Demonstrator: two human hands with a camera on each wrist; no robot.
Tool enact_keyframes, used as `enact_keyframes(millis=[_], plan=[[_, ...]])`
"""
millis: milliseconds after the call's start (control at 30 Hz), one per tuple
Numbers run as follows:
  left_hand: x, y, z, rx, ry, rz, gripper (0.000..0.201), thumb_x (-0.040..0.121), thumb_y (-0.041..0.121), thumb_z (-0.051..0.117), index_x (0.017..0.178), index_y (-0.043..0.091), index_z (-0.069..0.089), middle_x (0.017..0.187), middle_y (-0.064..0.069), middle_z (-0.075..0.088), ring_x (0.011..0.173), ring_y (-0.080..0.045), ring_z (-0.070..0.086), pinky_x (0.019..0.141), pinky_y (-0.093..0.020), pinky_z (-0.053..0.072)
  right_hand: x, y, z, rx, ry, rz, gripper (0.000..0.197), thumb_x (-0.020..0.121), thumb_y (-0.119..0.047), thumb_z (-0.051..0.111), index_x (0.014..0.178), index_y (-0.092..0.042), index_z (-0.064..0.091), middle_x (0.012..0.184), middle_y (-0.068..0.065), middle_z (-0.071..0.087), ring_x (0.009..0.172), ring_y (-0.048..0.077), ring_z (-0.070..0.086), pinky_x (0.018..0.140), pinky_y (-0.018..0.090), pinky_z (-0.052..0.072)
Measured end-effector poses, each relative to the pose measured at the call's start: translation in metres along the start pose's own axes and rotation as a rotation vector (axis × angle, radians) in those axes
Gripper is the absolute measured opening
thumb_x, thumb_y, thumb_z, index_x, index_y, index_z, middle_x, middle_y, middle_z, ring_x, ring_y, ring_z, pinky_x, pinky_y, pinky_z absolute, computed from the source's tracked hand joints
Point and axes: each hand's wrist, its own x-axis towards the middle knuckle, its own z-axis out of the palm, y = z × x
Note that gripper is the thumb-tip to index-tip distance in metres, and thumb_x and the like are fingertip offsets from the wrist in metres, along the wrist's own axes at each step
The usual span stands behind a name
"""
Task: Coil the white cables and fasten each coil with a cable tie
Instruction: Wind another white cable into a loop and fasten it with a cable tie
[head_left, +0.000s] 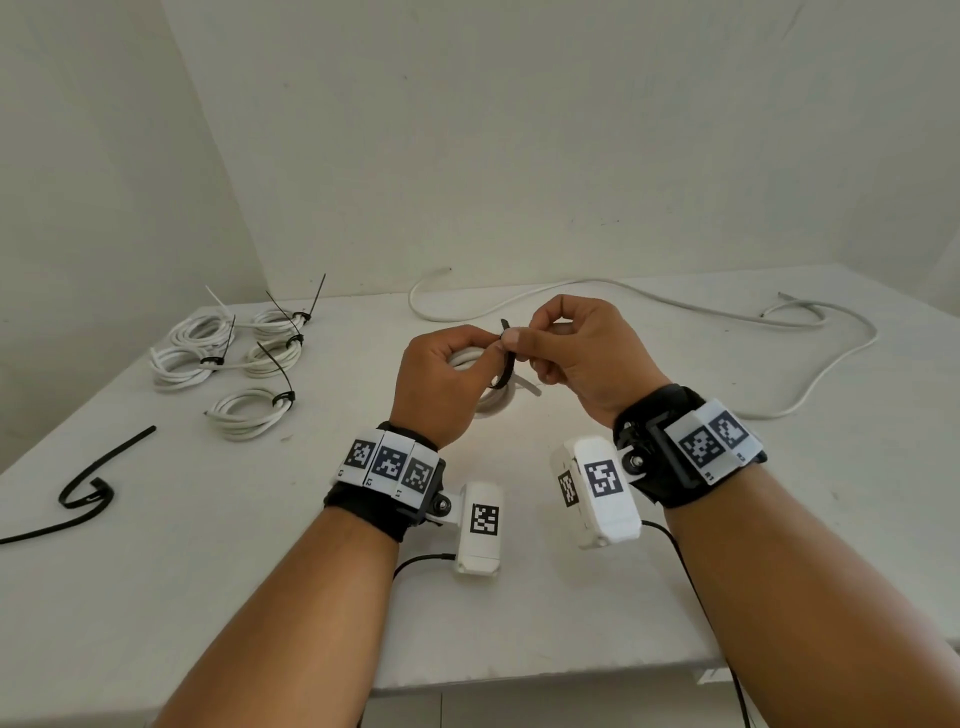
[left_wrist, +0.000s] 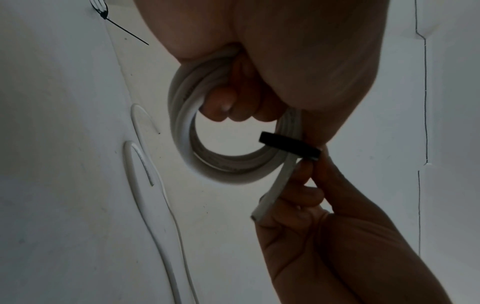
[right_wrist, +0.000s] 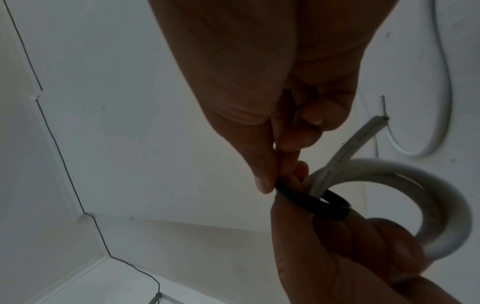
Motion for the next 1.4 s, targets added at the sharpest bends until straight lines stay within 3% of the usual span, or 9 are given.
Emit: enact_keyframes(millis=[267,467,600,700,833,1033,1200,1300,1400], plan=[[-0.001,0.004,0.002,-0.102,-0.019,-0.03,0.013,0.09,0.012,0.067,0.082,0.008,0.075,0.06,0.009,0.066,0.052,-0.004,0.056,0.052,-0.015,0.041,0.003,0.007,0.0,-0.045,-0.104,0.114,0.026,0.095,-0.028,0.065,0.093,-0.004,0.074,0.073,-0.001,0.055,0.061,0.011,0.045,0.051,0.023,0.036],[-0.011,0.008,0.004,-0.182,-0.142,-0.076,0.018,0.084,0.017,0.064,0.083,0.002,0.075,0.057,0.004,0.061,0.043,-0.009,0.042,0.045,-0.019,0.034,0.01,-0.006,-0.019,0.222,0.223,0.144,0.018,0.093,-0.022,0.06,0.079,-0.013,0.065,0.07,-0.001,0.056,0.068,0.017,0.056,0.052,0.027,0.038],[-0.01,0.01,0.008,-0.23,-0.134,-0.113,0.021,0.08,0.02,0.061,0.08,0.004,0.074,0.055,0.001,0.06,0.041,-0.011,0.039,0.044,-0.022,0.033,0.006,-0.003,-0.028,-0.057,-0.123,0.213,0.036,0.093,-0.045,0.062,0.092,-0.011,0.075,0.081,0.0,0.067,0.073,0.016,0.06,0.054,0.024,0.042],[-0.011,0.009,0.009,-0.228,-0.153,-0.111,0.016,0.081,0.019,0.061,0.075,0.011,0.073,0.051,0.006,0.055,0.04,-0.01,0.039,0.045,-0.023,0.035,0.003,0.002,-0.016,-0.078,-0.218,0.128,0.023,0.094,-0.031,0.065,0.082,-0.013,0.072,0.079,0.002,0.069,0.072,0.014,0.058,0.053,0.02,0.043],[-0.011,0.009,0.01,-0.245,-0.175,-0.132,0.018,0.085,0.017,0.061,0.083,0.006,0.075,0.055,0.005,0.06,0.042,-0.012,0.038,0.046,-0.025,0.032,0.008,0.003,-0.015,-0.014,-0.096,0.099,0.026,0.097,-0.021,0.063,0.073,-0.011,0.066,0.067,0.004,0.056,0.061,0.013,0.049,0.053,0.023,0.041],[-0.011,0.014,0.011,-0.349,-0.165,-0.165,0.024,0.087,0.019,0.055,0.08,0.004,0.072,0.045,0.008,0.042,0.041,-0.013,0.031,0.044,-0.023,0.031,0.007,0.003,-0.01,0.082,0.052,0.114,0.026,0.097,-0.027,0.062,0.079,-0.009,0.067,0.066,0.001,0.053,0.061,0.014,0.048,0.051,0.025,0.04],[-0.008,0.012,0.008,-0.466,-0.126,-0.262,0.023,0.084,0.023,0.057,0.066,0.012,0.067,0.046,0.005,0.032,0.041,-0.013,0.024,0.045,-0.021,0.025,0.003,0.003,-0.003,-0.021,-0.172,0.214,0.042,0.095,-0.042,0.06,0.1,-0.002,0.072,0.08,0.003,0.067,0.064,0.012,0.055,0.051,0.024,0.041],[-0.009,0.013,0.01,-0.431,-0.161,-0.273,0.022,0.085,0.024,0.057,0.072,0.009,0.066,0.046,0.005,0.03,0.041,-0.013,0.023,0.045,-0.022,0.025,0.002,0.002,-0.003,-0.054,-0.101,0.096,0.028,0.096,-0.028,0.063,0.089,-0.003,0.074,0.077,0.006,0.068,0.064,0.011,0.055,0.053,0.023,0.04],[-0.01,0.015,0.012,-0.49,-0.197,-0.293,0.028,0.086,0.024,0.054,0.06,0.019,0.06,0.046,0.006,0.025,0.04,-0.012,0.02,0.044,-0.021,0.024,0.005,0.002,-0.004,-0.028,-0.005,0.066,0.025,0.095,-0.027,0.065,0.079,-0.009,0.073,0.07,0.004,0.067,0.064,0.014,0.056,0.056,0.025,0.041]])
